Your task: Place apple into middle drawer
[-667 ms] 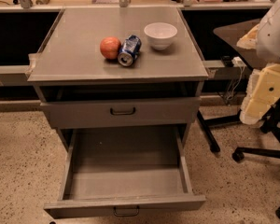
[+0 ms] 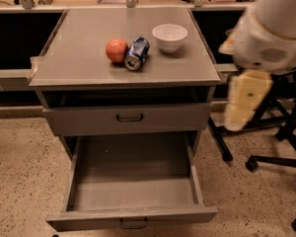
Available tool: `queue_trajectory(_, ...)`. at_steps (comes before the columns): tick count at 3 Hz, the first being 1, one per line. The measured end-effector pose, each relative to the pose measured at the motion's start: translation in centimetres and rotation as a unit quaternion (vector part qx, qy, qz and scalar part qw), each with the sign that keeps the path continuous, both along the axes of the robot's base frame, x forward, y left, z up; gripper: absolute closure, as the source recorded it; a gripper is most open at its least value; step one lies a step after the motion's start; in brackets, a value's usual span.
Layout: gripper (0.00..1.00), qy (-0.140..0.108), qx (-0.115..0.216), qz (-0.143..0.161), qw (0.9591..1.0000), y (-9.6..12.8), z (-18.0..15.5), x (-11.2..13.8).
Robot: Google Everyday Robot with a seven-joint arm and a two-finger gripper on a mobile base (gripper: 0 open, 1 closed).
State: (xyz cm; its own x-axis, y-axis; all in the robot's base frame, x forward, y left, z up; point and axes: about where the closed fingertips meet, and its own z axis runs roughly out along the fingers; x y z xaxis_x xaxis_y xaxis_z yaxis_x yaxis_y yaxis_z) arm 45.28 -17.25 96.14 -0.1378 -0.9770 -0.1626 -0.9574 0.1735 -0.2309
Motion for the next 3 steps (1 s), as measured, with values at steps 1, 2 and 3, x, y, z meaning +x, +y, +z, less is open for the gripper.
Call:
queue_trajectory(1,0.00,0.028,-0.047,0.102,0.9933,10.6,-4.6,1.3)
queue_trajectory(2,0.00,0.041,-0.054,0.161,0.9846,16.0,-7.1,1.7)
queue_trajectory(3,0.00,0.040,-0.054,0.163,0.9843,16.2,-7.2,1.7)
